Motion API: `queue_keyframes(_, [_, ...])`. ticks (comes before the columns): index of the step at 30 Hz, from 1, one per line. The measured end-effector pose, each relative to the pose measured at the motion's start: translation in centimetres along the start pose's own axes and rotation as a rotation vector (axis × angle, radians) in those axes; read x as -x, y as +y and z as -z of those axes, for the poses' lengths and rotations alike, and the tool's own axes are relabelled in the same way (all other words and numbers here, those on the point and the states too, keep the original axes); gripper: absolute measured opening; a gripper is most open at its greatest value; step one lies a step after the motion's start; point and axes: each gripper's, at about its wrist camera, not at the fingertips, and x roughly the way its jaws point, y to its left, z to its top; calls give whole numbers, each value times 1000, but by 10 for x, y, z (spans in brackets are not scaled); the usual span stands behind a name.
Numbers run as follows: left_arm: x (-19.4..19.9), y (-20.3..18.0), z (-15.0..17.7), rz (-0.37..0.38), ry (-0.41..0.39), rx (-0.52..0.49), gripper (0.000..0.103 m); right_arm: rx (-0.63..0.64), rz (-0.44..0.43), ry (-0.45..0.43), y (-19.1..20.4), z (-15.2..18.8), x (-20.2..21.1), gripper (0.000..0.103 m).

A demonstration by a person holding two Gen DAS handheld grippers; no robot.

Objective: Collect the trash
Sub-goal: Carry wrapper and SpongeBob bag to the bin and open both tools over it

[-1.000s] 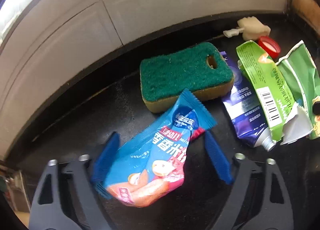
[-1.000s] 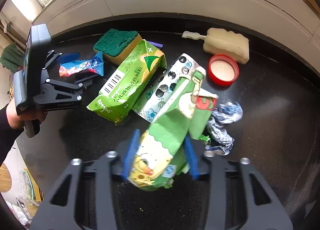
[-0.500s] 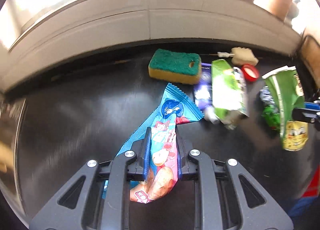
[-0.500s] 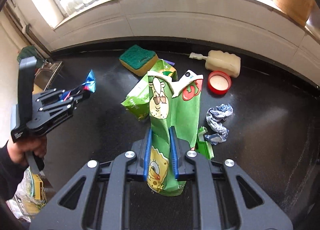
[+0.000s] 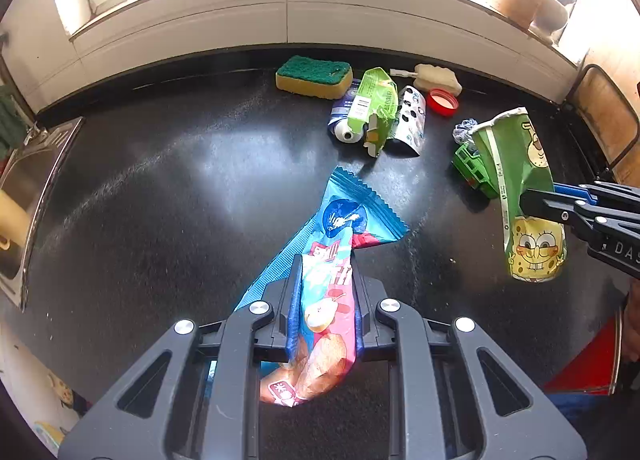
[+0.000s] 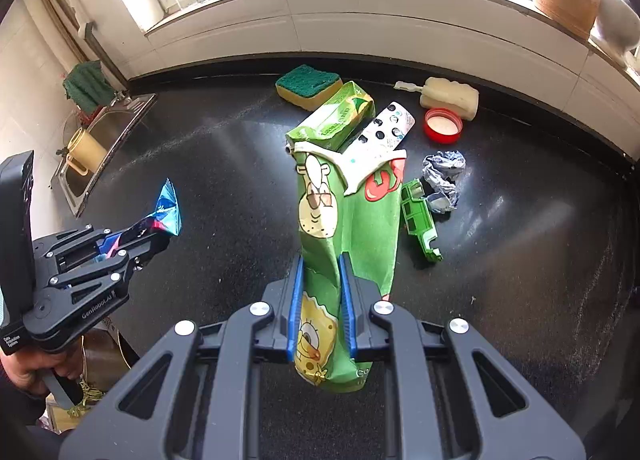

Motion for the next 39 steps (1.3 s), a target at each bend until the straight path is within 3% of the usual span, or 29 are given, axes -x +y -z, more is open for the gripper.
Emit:
queue_keyframes(7, [21, 14, 13, -45, -40, 73, 19, 54, -32, 6, 18, 2, 1, 18])
queue_keyframes(14, [57, 66, 55, -149, -84, 242, 19, 235, -155, 51, 100, -4, -18, 18])
queue_keyframes(23, [103, 156, 178, -342, -49, 548, 19, 574, -426, 209, 282, 38, -58, 18])
queue_keyframes(27, [117, 194, 244, -413, -16, 692, 19, 654, -525, 320, 351, 66, -76, 18])
queue_keyframes(32, [120, 242, 313, -439, 8, 864, 19, 735, -586, 433, 429, 102, -105, 18])
queue_keyframes(39, [106, 291, 367, -419, 5, 981, 19, 825, -583, 504, 504, 136, -141, 18])
